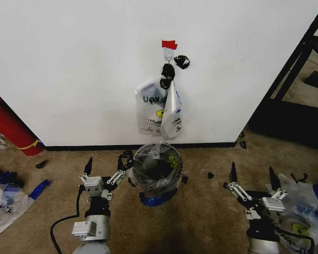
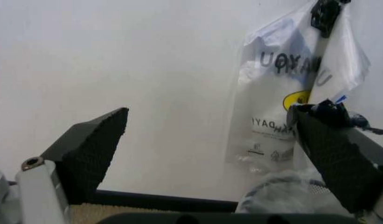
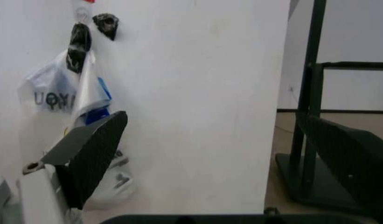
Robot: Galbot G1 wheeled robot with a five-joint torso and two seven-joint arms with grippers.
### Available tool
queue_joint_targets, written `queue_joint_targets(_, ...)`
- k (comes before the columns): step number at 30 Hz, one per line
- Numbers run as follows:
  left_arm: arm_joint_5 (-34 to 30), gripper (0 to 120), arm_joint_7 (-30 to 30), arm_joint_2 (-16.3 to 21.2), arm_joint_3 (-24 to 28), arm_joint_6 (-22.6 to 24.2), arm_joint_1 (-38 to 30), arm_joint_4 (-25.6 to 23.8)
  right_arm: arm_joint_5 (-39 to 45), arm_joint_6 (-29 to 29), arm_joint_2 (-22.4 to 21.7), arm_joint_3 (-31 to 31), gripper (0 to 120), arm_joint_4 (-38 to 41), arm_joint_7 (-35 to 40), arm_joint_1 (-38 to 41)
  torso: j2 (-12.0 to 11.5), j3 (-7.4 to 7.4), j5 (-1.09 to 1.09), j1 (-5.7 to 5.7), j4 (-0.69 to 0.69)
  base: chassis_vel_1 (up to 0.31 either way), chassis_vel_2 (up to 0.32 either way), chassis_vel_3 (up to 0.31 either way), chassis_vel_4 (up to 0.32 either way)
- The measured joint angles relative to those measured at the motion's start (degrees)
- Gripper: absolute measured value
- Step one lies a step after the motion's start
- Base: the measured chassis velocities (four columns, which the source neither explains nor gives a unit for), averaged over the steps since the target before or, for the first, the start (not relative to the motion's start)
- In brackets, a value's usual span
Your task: Pick up the garbage bag from the wall and place it over the trash bin.
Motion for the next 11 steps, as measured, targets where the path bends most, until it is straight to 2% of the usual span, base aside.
queue_joint_targets(11, 0.7, 100, -0.1, -0.6, 1.1, 0.0, 0.1, 0.1, 0.1, -1.7, -0.9, -1.2, 100, -0.1, 0.0, 1.0, 0.0, 0.00, 0.00, 0.00, 0.00, 0.000, 0.000, 0.000, 0.000)
